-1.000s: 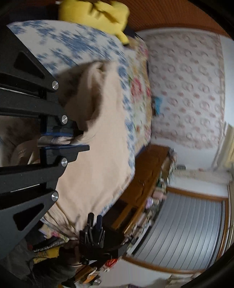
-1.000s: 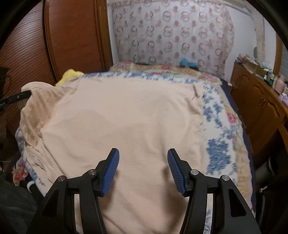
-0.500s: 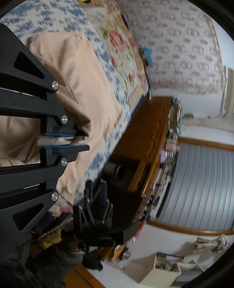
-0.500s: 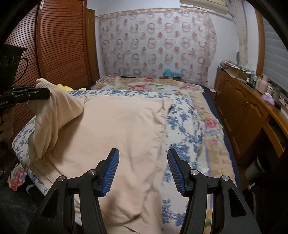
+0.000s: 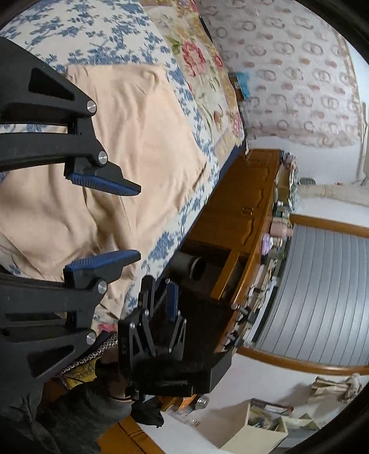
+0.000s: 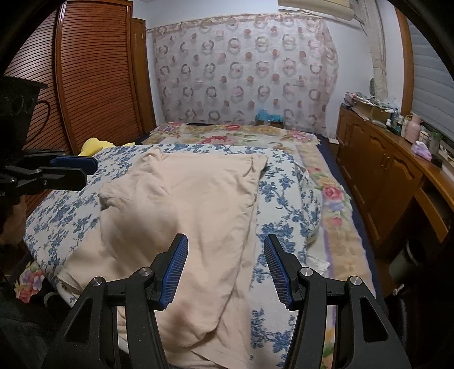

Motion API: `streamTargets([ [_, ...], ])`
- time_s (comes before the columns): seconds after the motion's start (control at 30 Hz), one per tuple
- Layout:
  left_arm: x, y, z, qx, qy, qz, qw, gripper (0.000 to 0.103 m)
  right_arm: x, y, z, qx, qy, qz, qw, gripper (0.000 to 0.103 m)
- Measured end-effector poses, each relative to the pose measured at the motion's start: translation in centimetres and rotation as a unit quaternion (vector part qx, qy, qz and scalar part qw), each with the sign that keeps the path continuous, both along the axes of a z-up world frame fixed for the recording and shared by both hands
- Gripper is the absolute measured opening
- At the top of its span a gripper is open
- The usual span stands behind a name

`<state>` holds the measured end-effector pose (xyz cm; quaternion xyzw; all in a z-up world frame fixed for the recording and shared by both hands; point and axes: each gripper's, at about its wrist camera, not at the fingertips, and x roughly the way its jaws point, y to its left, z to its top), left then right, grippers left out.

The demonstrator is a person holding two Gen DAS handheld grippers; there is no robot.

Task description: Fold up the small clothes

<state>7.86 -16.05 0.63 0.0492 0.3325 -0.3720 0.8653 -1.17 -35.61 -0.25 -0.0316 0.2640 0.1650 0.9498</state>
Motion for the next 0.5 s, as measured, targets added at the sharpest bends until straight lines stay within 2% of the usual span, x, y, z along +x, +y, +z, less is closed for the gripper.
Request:
streamTargets([
  [0.2, 0.0, 2.4, -0.5, 0.012, -0.017, 0.039, 0.9990, 0.054, 1.0, 0.6, 0.3, -0.002, 0.001, 0.013, 1.000, 0.058],
  [0.27, 0.0, 3.4, -0.8, 0.008, -0.018, 0.051, 0.9985, 0.062, 1.1, 0.8, 0.3, -0.005, 0.002, 0.017, 1.000, 0.058],
  [0.5, 0.0, 7.6, -1.8, 0.007, -0.032, 0.124, 0.9918, 0.064, 1.8, 2.4, 0.0, -0.014, 0.010, 0.036, 0.999, 0.058],
])
